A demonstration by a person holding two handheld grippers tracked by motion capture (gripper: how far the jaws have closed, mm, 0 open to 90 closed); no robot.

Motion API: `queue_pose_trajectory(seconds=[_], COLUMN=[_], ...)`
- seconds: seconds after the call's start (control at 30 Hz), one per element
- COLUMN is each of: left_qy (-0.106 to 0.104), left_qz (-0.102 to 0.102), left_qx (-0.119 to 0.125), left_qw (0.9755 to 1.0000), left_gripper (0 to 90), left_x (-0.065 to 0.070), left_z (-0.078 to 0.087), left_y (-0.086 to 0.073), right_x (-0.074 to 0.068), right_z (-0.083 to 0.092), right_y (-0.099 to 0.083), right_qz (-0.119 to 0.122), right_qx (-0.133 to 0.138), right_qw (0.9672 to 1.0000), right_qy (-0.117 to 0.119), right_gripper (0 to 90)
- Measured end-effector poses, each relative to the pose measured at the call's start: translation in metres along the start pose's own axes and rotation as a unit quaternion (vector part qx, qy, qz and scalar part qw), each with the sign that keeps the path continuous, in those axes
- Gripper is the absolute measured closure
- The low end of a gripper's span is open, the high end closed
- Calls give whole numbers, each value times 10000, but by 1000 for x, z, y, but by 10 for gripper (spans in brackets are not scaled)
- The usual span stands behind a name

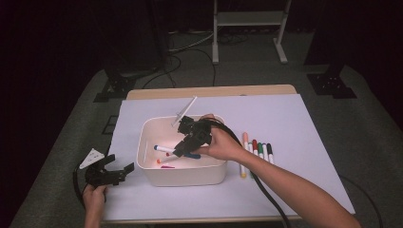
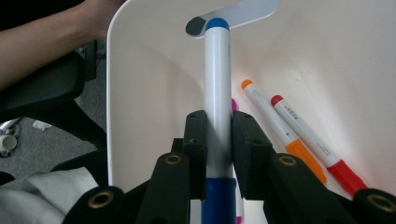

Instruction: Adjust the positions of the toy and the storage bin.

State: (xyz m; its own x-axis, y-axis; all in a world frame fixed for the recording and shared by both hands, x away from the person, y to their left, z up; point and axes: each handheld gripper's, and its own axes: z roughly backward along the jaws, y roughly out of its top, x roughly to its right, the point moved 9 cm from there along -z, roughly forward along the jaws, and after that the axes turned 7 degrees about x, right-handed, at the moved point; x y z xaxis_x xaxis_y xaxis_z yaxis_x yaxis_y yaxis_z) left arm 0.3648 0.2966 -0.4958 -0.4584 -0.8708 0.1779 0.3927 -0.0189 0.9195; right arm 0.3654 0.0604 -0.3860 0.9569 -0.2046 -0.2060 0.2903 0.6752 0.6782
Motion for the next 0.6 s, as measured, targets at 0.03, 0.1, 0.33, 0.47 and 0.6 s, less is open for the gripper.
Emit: queue_pose_trajectory(seconds=[0.03,0.1,0.33,0.47,0.6], left_qy=[0,-4,-8,-9,-11], left_qz=[-2,-1,5,14,16], left_qx=[2,3,15,24,29], left_qw=[10000,10000,10000,10000,10000], left_gripper=[0,0,0,0,0], left_x=[0,0,0,0,0], left_z=[0,0,0,0,0], left_y=[0,0,0,0,0], right_x=[0,-1,-4,-6,-6], right_z=[-2,-7,-22,-28,-33], right_y=[0,-2,-6,-9,-14], right_qz=[-1,9,68,94,97], right_qx=[-19,-89,-304,-421,-540], right_qw=[10000,10000,9995,9990,9984], right_qy=[3,35,105,128,147], right_gripper=[760,760,760,760,760])
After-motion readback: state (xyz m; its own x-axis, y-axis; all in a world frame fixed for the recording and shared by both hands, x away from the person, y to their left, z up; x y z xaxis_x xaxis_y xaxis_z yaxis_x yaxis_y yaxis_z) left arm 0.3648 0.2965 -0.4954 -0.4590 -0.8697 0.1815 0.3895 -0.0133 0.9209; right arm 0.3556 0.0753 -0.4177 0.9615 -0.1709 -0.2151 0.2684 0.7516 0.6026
